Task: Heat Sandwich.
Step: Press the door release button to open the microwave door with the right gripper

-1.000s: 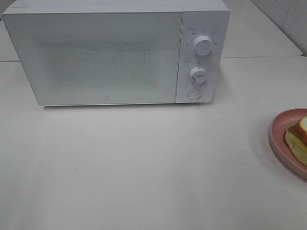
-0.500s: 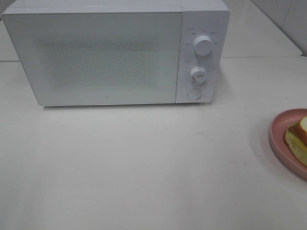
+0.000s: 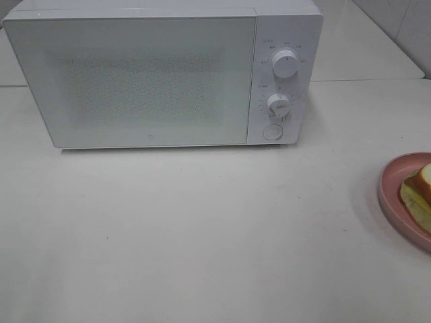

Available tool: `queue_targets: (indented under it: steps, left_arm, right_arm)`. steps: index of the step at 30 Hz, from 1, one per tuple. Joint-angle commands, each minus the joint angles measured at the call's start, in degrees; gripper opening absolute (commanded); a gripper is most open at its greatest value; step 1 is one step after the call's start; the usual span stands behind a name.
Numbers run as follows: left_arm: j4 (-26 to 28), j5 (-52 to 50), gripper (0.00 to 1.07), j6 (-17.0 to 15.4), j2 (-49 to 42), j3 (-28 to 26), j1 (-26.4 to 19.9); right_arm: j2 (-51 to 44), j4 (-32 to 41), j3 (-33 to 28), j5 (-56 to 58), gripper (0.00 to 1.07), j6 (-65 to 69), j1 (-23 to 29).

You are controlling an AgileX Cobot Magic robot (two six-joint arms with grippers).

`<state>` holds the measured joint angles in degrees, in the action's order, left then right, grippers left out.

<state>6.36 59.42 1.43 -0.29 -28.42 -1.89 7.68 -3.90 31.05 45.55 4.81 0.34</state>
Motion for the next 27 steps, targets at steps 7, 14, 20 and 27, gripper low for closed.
queue_targets:
  steps: [7,14,20,27]
  left_arm:
    - [0.11,-0.63,1.01,0.0,-1.49,0.23,0.0]
    - [0.11,-0.63,1.01,0.0,-1.49,0.23,0.0]
    - [0.11,-0.63,1.01,0.0,-1.49,0.23,0.0]
    - [0.11,-0.63,1.01,0.0,-1.49,0.23,0.0]
  right_arm:
    - [8.48,-0.06,0.34,-8.14,0.76,0.17,-0.29]
    - [15.18,-0.06,0.34,-11.12,0.76,0.17,-0.29]
    - [21.43,-0.06,0.34,-14.9,0.76,0.17,-0.29]
    - [27.5,-0.06,0.34,-20.0,0.76,0.29,-0.29]
